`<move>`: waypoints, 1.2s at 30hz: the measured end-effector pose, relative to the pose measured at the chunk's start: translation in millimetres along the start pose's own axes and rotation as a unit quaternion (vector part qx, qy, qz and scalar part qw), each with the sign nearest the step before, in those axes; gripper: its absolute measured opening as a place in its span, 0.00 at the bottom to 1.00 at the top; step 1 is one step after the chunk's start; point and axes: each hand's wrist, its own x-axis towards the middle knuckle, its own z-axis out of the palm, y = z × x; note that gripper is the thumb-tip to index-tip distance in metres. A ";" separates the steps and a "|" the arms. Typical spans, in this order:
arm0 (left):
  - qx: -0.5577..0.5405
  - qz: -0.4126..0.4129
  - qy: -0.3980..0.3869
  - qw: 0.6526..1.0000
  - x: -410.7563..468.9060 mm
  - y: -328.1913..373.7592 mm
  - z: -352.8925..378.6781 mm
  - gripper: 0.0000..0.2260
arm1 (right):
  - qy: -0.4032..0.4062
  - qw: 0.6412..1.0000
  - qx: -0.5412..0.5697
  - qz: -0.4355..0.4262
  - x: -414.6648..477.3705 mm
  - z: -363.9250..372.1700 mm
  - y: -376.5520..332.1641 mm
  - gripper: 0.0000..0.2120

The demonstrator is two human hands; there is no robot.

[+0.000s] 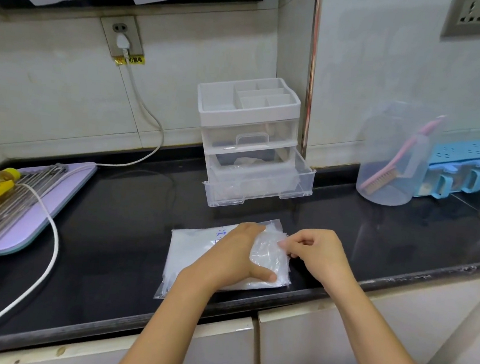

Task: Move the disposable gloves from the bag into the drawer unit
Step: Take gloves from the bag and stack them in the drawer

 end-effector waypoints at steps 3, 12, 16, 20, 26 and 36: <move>0.002 -0.005 -0.002 1.000 1.0 -0.7 0.7 0.40 | 0.019 1.000 0.008 0.000 -0.4 -2.1 4.7 0.05; 0.005 0.004 0.014 1.000 3.2 1.4 1.2 0.39 | -0.037 0.993 0.084 0.073 0.4 -8.3 9.5 0.09; -0.015 0.032 0.029 0.999 6.4 8.5 2.5 0.35 | -0.071 0.993 0.033 0.091 -2.6 -6.7 2.7 0.19; 0.013 0.060 -0.003 0.998 10.3 12.8 2.7 0.36 | -0.046 0.997 0.010 0.063 2.3 -3.0 2.7 0.14; 0.028 0.077 -0.027 0.996 12.8 12.3 2.8 0.33 | 0.007 0.999 0.026 -0.018 0.0 -1.8 4.9 0.06; 0.019 0.053 -0.016 0.998 17.3 4.5 4.3 0.34 | 0.017 0.997 0.072 0.006 1.5 -2.5 14.1 0.06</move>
